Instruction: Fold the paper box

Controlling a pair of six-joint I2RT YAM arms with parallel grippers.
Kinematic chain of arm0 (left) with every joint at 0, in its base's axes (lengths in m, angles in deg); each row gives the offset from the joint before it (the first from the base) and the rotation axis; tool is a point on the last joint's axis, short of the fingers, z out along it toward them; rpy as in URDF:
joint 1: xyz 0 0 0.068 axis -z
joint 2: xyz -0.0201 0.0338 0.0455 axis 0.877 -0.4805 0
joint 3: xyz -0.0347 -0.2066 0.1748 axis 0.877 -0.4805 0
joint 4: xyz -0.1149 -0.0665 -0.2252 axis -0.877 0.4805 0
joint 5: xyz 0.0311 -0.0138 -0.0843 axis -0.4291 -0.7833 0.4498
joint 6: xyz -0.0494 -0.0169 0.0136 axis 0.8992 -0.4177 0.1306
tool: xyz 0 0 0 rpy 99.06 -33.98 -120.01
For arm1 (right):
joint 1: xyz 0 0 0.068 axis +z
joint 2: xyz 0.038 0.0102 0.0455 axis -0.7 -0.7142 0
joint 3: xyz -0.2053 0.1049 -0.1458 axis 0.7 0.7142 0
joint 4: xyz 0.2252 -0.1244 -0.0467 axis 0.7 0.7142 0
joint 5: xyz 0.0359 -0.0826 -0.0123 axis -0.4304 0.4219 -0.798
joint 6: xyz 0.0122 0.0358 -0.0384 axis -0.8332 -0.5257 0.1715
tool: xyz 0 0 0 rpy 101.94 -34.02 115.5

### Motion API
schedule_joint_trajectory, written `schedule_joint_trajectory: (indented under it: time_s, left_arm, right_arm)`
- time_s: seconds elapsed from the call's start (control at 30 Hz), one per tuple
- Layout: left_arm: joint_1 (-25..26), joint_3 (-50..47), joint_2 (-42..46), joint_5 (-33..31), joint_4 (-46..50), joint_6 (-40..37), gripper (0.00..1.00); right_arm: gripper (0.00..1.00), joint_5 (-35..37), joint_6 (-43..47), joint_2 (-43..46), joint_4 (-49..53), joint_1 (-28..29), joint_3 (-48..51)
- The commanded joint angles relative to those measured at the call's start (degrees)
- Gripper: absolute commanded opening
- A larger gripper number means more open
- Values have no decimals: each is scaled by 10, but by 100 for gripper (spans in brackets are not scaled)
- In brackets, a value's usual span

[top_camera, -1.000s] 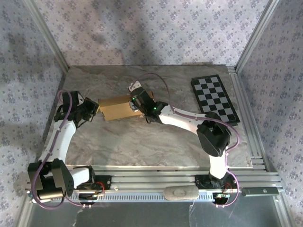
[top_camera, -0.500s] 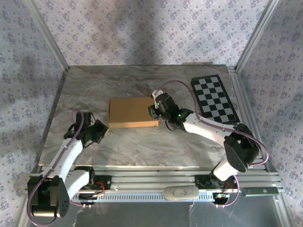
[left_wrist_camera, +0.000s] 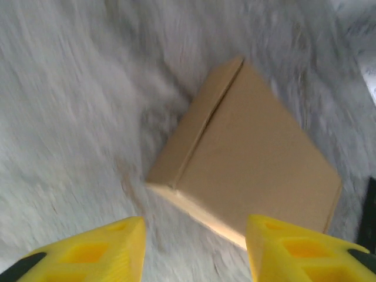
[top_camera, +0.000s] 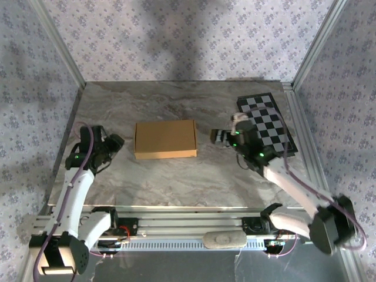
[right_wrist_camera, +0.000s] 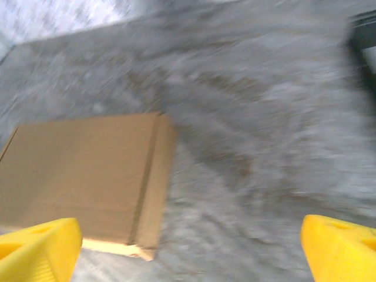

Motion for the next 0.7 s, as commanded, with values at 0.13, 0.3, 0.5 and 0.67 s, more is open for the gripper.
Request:
schedule_joint_trajectory:
  time_s: [0.13, 0.3, 0.5, 0.67]
  left_arm:
    - [-13, -47, 40, -122, -42, -96, 100]
    - [-11, -156, 71, -255, -201, -166, 100]
    - [-20, -297, 52, -249, -516, -321, 100]
    - [-49, -299, -104, -190, -645, -351, 100]
  right_arm:
    - [99, 277, 91, 302, -9, -49, 169]
    - [99, 227, 201, 305, -161, -117, 294]
    - [99, 132, 207, 125, -370, -209, 336]
    - [99, 59, 252, -54, -499, -249, 308]
